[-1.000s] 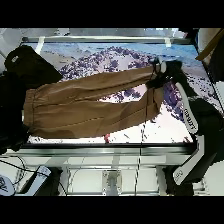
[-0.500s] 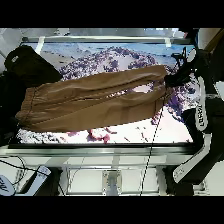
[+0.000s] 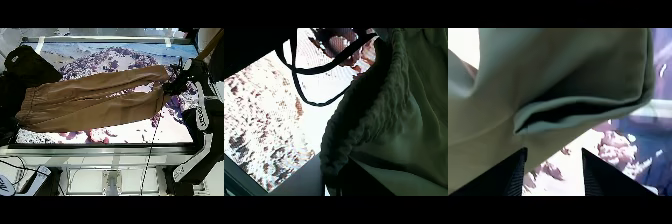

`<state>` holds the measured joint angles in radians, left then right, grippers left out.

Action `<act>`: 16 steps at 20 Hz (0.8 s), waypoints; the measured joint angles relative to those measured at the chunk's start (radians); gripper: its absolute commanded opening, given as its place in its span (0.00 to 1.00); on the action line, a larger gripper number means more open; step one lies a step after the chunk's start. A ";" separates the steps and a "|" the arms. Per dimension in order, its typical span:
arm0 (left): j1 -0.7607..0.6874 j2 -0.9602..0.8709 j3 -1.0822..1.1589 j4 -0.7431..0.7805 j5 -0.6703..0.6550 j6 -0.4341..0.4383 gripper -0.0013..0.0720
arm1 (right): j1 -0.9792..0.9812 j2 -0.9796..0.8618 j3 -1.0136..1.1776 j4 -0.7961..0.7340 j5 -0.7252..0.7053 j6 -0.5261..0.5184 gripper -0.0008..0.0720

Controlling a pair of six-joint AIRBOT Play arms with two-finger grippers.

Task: Fold the clothes and pants, and hang the long-sleeved shirts on hangers.

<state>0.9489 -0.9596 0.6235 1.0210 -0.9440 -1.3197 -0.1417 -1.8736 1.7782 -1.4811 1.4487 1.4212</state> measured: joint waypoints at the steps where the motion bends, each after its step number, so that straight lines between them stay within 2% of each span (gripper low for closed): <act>1: 0.000 0.000 0.000 0.000 0.000 0.000 0.05 | 0.000 0.000 -0.004 0.012 -0.022 0.008 0.54; 9: 0.000 0.000 0.000 0.000 -0.004 0.000 0.05 | 0.001 -0.001 -0.014 0.060 -0.112 0.034 0.54; 16: 0.000 0.000 0.000 0.000 -0.004 0.000 0.05 | 0.000 -0.020 -0.014 0.027 -0.081 0.051 0.45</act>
<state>0.9493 -0.9596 0.6235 1.0214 -0.9478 -1.3197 -0.1413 -1.8935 1.7638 -1.4536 1.3674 1.4723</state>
